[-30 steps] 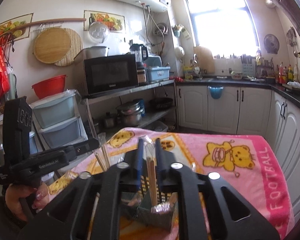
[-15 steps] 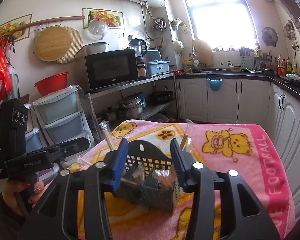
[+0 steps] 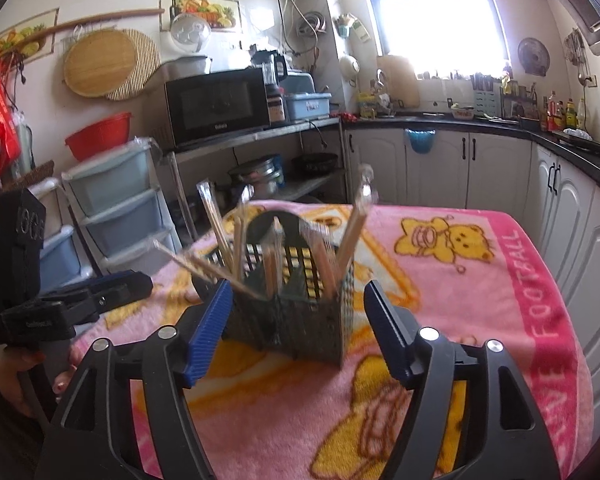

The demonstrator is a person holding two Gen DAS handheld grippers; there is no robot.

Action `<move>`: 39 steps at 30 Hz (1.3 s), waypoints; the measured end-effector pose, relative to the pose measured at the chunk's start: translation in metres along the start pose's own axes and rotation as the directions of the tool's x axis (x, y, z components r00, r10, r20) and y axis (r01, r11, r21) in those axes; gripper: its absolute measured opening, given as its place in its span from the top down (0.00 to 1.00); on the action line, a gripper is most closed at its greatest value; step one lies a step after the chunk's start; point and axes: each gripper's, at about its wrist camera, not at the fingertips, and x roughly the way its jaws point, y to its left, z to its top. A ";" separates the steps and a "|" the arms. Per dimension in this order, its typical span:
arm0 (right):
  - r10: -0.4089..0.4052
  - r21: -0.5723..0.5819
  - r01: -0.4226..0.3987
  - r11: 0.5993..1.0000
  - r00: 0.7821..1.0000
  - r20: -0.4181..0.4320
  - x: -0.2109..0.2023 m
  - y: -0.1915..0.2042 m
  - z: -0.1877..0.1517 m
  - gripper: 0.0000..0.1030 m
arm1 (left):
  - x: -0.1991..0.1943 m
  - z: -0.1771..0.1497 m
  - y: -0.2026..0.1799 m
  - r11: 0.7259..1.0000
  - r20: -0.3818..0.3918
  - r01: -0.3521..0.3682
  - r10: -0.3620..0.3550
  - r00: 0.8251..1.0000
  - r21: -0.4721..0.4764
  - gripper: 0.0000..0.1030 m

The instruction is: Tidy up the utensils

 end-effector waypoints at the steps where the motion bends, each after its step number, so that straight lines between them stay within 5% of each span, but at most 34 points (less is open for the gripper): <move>1: -0.008 -0.003 0.008 1.000 1.000 -0.004 0.001 0.000 -0.005 0.31 | 0.001 -0.004 0.001 1.000 -0.004 0.001 -0.001 1.000 -0.004 0.10; 8: -0.047 -0.010 0.048 0.999 0.999 0.010 0.002 -0.001 -0.037 0.17 | 0.010 -0.032 -0.006 0.999 -0.001 -0.023 0.023 1.000 0.021 0.10; 17: -0.123 -0.050 0.132 0.990 0.982 0.144 -0.008 0.004 -0.063 0.08 | 0.014 -0.060 -0.010 0.998 0.059 -0.057 0.055 0.997 0.032 0.10; 27: -0.124 -0.069 0.148 0.987 0.954 0.274 -0.019 0.008 -0.074 0.06 | 0.006 -0.067 -0.009 0.992 0.177 -0.121 0.112 0.978 0.041 0.10; 39: -0.141 -0.032 0.155 0.987 0.952 0.271 -0.019 0.002 -0.081 0.06 | 0.002 -0.071 -0.006 0.989 0.227 -0.133 0.115 0.967 0.065 0.10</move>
